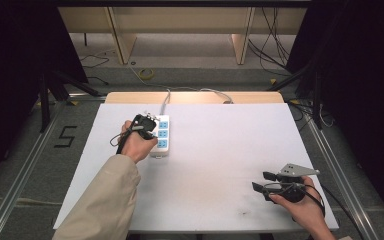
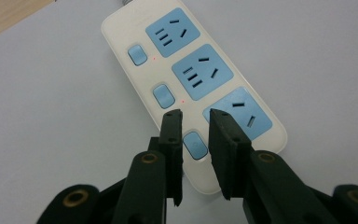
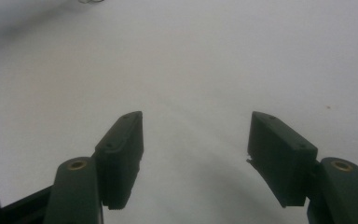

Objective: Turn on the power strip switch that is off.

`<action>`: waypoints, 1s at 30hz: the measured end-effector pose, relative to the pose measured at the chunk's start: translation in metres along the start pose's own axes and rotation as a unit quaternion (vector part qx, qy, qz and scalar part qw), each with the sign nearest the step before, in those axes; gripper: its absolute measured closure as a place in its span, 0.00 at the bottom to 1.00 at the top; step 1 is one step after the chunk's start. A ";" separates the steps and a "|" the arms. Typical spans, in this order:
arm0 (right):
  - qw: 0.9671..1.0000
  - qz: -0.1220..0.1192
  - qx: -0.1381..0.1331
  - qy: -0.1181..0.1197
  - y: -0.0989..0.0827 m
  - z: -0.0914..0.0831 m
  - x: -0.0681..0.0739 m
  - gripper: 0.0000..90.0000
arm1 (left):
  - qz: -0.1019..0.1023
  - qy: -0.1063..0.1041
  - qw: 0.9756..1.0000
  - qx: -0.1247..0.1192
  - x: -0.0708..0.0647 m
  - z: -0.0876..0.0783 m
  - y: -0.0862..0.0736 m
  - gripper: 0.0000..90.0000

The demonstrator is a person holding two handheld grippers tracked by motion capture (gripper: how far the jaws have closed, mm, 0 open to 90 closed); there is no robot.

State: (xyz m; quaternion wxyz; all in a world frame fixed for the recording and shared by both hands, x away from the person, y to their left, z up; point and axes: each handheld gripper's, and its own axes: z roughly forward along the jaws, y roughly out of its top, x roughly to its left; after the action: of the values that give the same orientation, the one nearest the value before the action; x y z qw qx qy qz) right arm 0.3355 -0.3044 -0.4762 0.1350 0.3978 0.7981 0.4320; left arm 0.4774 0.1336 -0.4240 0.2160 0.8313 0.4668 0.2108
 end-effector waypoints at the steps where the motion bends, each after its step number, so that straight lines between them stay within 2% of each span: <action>1: 1.000 0.000 0.000 0.000 0.000 0.000 0.000 0.41 | 0.002 0.000 1.000 -0.001 0.000 -0.001 0.000 0.81; 6: 1.000 -0.001 0.000 0.000 0.000 0.000 0.000 0.41 | 0.009 -0.001 1.000 -0.011 -0.003 -0.006 -0.002 0.75; 13: 1.000 0.000 0.000 0.000 0.000 0.000 0.000 0.41 | 0.002 -0.016 1.000 -0.021 -0.006 -0.012 -0.009 0.67; 15: 1.000 -0.001 0.000 0.000 0.000 0.000 0.000 0.41 | -0.007 -0.024 0.999 -0.024 -0.006 -0.014 -0.012 0.64; 18: 1.000 -0.001 0.000 0.000 0.000 0.000 0.000 0.41 | -0.024 -0.044 0.999 -0.014 -0.005 -0.015 -0.016 0.58; 19: 1.000 -0.001 0.000 0.000 0.000 0.000 0.000 0.41 | -0.027 -0.043 0.999 -0.016 -0.004 -0.016 -0.018 0.58; 25: 1.000 -0.002 0.000 0.000 0.000 0.001 0.000 0.41 | -0.025 -0.039 0.998 -0.031 -0.004 -0.021 -0.023 0.52; 30: 1.000 -0.001 0.001 0.001 0.000 0.001 0.000 0.41 | -0.024 -0.053 0.997 -0.043 -0.005 -0.027 -0.028 0.50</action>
State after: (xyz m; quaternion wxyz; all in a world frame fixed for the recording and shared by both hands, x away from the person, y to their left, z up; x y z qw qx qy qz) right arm 0.3358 -0.3039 -0.4764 0.1344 0.3966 0.7990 0.4316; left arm 0.4410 0.1467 -0.4181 0.2808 0.8198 0.4653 0.1808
